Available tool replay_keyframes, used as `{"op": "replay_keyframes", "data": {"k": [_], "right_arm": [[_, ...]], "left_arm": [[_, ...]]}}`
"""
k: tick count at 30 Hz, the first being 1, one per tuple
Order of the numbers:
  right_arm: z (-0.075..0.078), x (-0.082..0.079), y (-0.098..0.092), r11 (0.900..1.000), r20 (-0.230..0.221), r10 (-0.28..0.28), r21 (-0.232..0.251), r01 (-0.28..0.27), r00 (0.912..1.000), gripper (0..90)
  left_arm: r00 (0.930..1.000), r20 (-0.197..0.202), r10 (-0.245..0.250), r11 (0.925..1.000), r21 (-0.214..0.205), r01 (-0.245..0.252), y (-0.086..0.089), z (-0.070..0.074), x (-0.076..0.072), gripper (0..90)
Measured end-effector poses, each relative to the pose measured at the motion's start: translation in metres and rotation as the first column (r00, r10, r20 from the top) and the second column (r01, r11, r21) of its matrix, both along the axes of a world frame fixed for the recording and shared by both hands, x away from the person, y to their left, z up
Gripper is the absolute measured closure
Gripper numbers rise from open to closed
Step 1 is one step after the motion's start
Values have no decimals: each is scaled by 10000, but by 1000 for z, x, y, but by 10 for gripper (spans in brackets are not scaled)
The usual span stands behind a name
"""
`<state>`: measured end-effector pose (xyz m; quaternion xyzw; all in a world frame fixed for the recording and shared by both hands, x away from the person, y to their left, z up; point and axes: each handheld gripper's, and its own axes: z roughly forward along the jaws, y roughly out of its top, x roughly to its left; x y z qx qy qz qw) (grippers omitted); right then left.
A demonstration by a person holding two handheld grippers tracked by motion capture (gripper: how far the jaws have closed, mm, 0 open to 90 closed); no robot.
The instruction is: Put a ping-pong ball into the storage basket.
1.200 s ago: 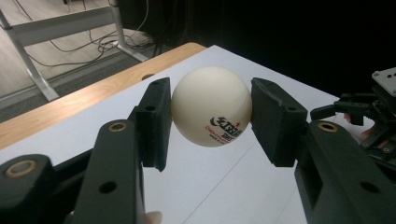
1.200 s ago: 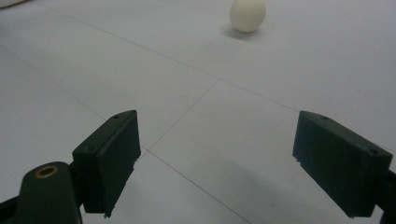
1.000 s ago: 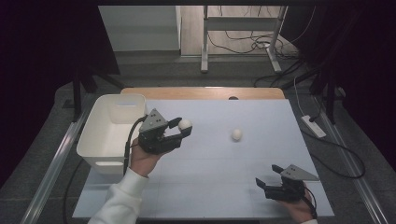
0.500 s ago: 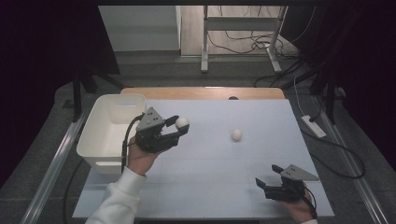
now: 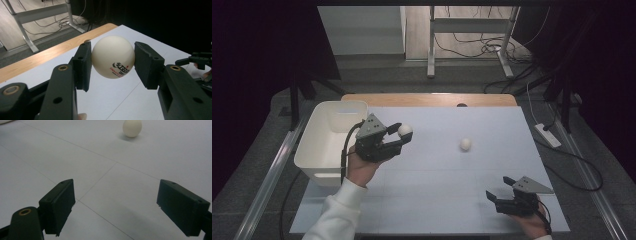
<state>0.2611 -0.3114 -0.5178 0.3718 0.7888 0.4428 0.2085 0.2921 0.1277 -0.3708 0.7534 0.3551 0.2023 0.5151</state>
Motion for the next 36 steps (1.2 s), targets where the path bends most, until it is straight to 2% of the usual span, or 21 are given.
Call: {"op": "replay_keyframes", "data": {"k": [36], "right_arm": [[0, 0, 0, 10000, -8, 17, -25, -17, 10000, 150]], "left_arm": [[9987, -33, 518, 9986, 70, -517, 16, -1, 5, 506]]}}
